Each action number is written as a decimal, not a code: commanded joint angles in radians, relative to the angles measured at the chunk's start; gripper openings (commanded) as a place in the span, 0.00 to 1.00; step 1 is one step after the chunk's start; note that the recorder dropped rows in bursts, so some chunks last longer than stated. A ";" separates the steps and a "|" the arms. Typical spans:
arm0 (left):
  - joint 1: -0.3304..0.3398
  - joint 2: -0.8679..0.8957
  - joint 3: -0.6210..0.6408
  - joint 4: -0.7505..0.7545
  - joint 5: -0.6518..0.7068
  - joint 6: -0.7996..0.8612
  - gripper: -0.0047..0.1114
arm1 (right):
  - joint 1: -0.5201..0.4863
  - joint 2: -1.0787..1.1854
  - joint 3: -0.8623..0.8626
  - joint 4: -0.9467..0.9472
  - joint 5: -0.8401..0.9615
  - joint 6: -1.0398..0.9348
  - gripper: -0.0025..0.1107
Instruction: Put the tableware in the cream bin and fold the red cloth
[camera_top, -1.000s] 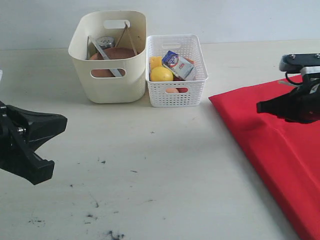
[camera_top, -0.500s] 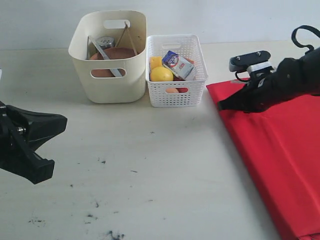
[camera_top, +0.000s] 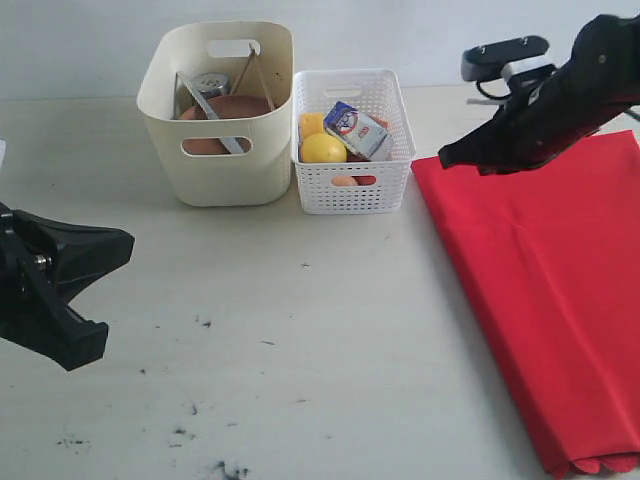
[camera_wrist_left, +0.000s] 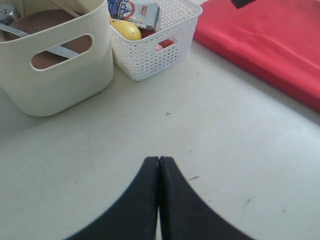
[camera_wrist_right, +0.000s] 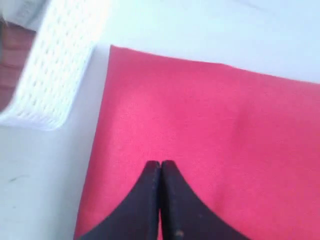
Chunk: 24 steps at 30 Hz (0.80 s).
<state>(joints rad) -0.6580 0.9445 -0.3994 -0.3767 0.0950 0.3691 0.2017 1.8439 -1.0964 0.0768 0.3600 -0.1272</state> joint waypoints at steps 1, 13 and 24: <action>0.002 -0.005 0.003 0.002 -0.001 -0.007 0.06 | -0.007 -0.136 0.106 -0.008 -0.038 0.012 0.02; 0.002 -0.005 0.003 -0.027 0.038 -0.011 0.06 | -0.041 -0.184 0.453 -0.008 -0.360 0.049 0.02; 0.002 -0.005 0.003 -0.033 0.040 -0.011 0.06 | -0.170 0.071 0.428 -0.005 -0.409 0.049 0.02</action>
<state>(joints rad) -0.6580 0.9445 -0.3994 -0.3990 0.1335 0.3614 0.0222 1.8495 -0.6601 0.0768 -0.0772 -0.0857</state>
